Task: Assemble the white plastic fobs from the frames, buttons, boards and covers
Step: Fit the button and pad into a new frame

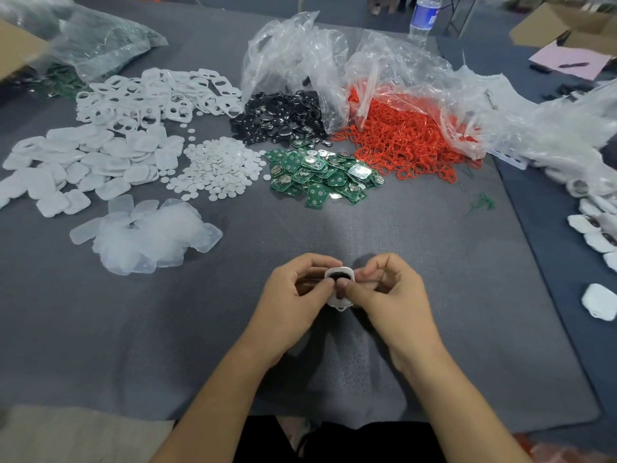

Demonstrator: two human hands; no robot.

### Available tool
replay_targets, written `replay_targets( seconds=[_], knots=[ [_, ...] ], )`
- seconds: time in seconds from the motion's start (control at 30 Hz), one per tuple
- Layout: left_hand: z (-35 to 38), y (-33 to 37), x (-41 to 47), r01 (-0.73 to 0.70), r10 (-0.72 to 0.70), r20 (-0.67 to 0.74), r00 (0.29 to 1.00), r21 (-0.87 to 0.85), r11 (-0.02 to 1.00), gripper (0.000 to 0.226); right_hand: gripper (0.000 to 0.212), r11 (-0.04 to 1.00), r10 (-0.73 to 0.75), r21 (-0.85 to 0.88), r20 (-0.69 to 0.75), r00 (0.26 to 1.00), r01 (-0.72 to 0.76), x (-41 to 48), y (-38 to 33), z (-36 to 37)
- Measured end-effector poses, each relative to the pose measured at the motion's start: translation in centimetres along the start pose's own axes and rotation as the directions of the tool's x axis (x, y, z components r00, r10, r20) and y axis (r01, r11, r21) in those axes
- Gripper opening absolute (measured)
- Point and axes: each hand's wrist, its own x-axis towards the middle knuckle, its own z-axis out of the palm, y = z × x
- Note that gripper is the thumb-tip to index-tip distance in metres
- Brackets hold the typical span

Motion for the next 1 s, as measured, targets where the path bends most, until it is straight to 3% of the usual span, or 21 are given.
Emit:
replay_targets(
  seconds=[0.17,0.27,0.43,0.7,1.0],
  knots=[
    [0.3,0.1,0.0,-0.033,0.032,-0.031,0.999,-0.033,0.999,0.028,0.016,0.998,0.064,0.019,0.147,0.987,-0.067,-0.1,-0.4,-0.3],
    [0.3,0.2,-0.2,-0.043,0.042,-0.024,0.999,-0.055,0.998,0.028,0.015,0.997,0.064,0.028,0.159,0.985,-0.069,-0.2,-0.5,-0.4],
    [-0.2,0.3,-0.4,0.003,0.0,0.024,1.0,-0.136,0.991,0.025,0.018,0.961,0.217,0.115,0.254,0.943,-0.252,0.6,-1.3,-1.0],
    [-0.1,0.5,-0.5,0.017,-0.016,0.006,1.0,-0.167,0.986,0.02,0.014,0.984,0.121,0.095,0.244,0.962,-0.148,0.3,-0.9,-0.7],
    [-0.5,0.5,-0.5,0.016,-0.006,0.058,0.998,-0.174,0.985,0.023,0.011,0.983,0.15,0.073,0.22,0.964,-0.169,0.4,-0.8,-0.5]
  ],
)
